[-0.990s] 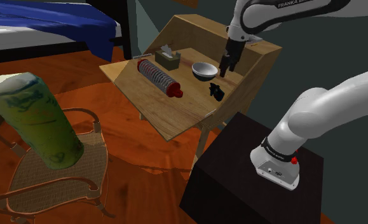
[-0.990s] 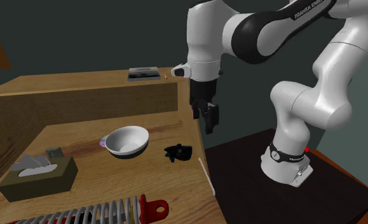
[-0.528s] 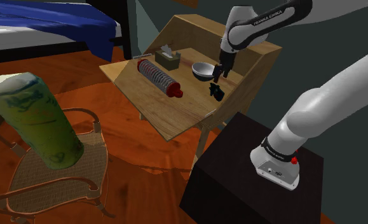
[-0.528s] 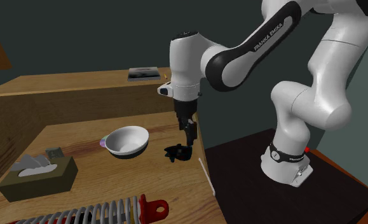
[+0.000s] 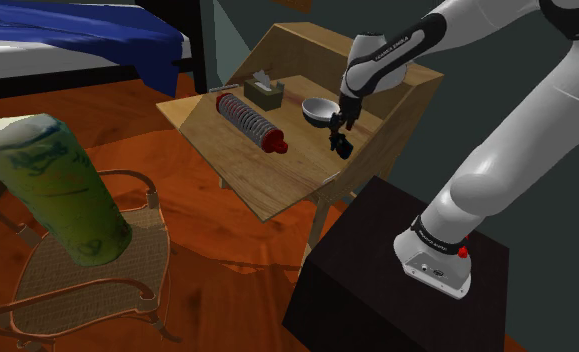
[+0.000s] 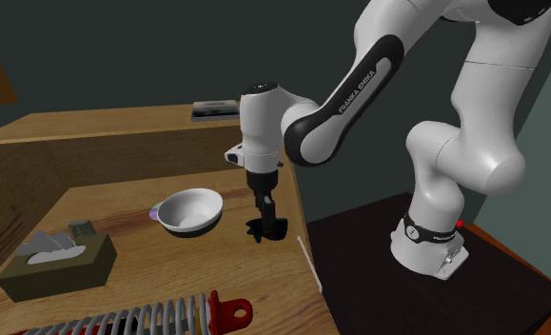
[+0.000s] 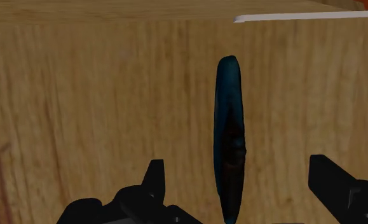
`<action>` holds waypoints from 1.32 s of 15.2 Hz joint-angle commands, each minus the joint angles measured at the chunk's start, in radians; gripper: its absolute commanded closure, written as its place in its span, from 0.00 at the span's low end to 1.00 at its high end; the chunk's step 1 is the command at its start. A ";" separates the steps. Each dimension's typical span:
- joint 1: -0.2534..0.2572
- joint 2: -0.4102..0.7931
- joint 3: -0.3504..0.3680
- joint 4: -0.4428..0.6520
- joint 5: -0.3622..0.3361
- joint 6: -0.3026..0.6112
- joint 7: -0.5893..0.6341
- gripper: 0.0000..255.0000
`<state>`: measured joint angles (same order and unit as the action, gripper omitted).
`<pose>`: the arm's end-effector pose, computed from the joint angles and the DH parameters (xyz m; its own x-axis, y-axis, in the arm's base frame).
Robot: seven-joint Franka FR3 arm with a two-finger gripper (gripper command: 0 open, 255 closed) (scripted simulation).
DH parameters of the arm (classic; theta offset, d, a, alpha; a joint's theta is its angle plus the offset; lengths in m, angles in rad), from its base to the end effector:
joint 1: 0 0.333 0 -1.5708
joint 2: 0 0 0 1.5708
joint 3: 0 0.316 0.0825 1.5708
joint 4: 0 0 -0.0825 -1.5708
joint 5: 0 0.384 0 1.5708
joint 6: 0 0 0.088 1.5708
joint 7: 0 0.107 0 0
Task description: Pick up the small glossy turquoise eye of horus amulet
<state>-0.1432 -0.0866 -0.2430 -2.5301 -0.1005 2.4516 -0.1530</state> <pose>0.4206 -0.1700 0.3064 0.9880 -0.1545 -0.0020 -0.1542 -0.9871 0.0438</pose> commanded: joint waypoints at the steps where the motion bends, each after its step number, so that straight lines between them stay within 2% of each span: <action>1: 0.000 0.026 -0.002 -0.006 0.005 0.032 -0.004 0.00; 4: 0.001 0.071 -0.003 -0.016 0.017 0.087 -0.012 0.00; 6: 0.001 0.071 -0.003 -0.016 0.017 0.087 -0.012 0.00; 7: 0.001 0.069 -0.003 -0.016 0.017 0.086 -0.010 1.00; 16: 0.001 0.071 -0.003 -0.016 0.017 0.087 -0.012 1.00; 20: 0.000 0.021 -0.002 -0.004 0.004 0.026 -0.004 1.00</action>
<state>-0.1426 -0.0513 -0.2450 -2.5356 -0.0924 2.4931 -0.1583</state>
